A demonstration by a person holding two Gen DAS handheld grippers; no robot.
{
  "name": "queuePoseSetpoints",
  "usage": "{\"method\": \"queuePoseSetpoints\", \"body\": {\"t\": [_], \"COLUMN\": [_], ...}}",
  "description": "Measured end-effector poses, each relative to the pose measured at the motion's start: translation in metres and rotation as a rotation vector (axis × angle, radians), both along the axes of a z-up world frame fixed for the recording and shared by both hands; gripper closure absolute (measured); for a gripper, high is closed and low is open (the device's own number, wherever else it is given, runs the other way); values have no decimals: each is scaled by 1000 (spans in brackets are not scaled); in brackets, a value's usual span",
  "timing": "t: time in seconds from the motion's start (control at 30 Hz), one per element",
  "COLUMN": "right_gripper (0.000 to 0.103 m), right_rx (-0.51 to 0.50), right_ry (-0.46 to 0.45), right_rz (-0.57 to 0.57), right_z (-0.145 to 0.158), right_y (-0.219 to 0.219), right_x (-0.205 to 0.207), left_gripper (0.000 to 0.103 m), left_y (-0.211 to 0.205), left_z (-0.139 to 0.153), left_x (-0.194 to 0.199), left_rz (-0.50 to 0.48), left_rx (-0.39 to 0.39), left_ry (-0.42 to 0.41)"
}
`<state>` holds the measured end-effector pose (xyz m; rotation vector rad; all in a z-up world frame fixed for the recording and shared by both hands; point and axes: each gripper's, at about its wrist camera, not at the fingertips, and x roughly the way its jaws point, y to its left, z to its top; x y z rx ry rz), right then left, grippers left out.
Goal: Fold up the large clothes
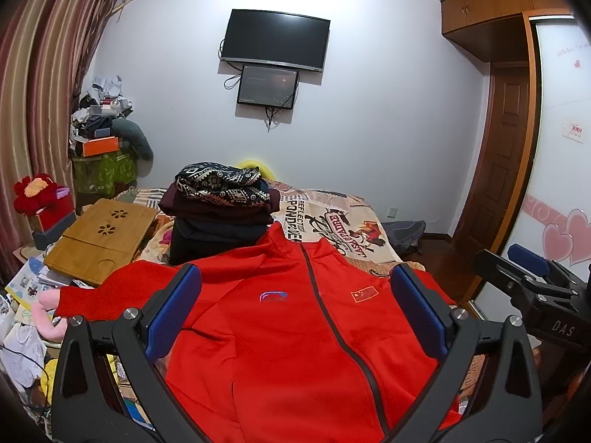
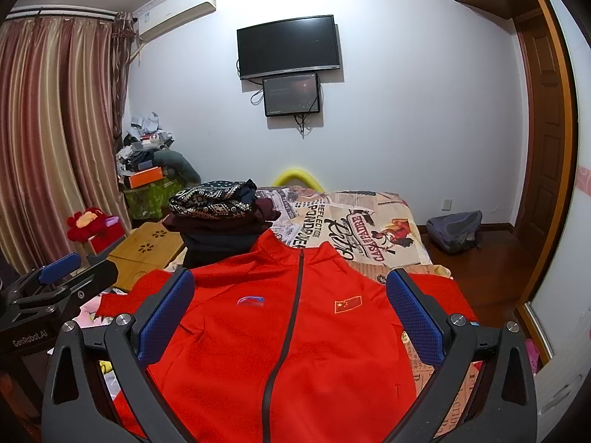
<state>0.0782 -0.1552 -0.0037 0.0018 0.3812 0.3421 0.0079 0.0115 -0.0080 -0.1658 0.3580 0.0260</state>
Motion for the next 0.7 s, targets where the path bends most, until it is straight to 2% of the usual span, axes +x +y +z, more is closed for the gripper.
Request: {"method": "queuePoseSetpoints", "body": {"t": [0.7], "right_gripper": [0], "right_rx": [2], "right_ry": [-1], "right_rz": [0], "right_z": [1], "right_y": [-1], "right_x": [1], "left_gripper": [0], "left_y": [0], "left_z": [1], "left_x": [0], "left_rz": [-3], "left_rx": [1], "left_ry": [5]}}
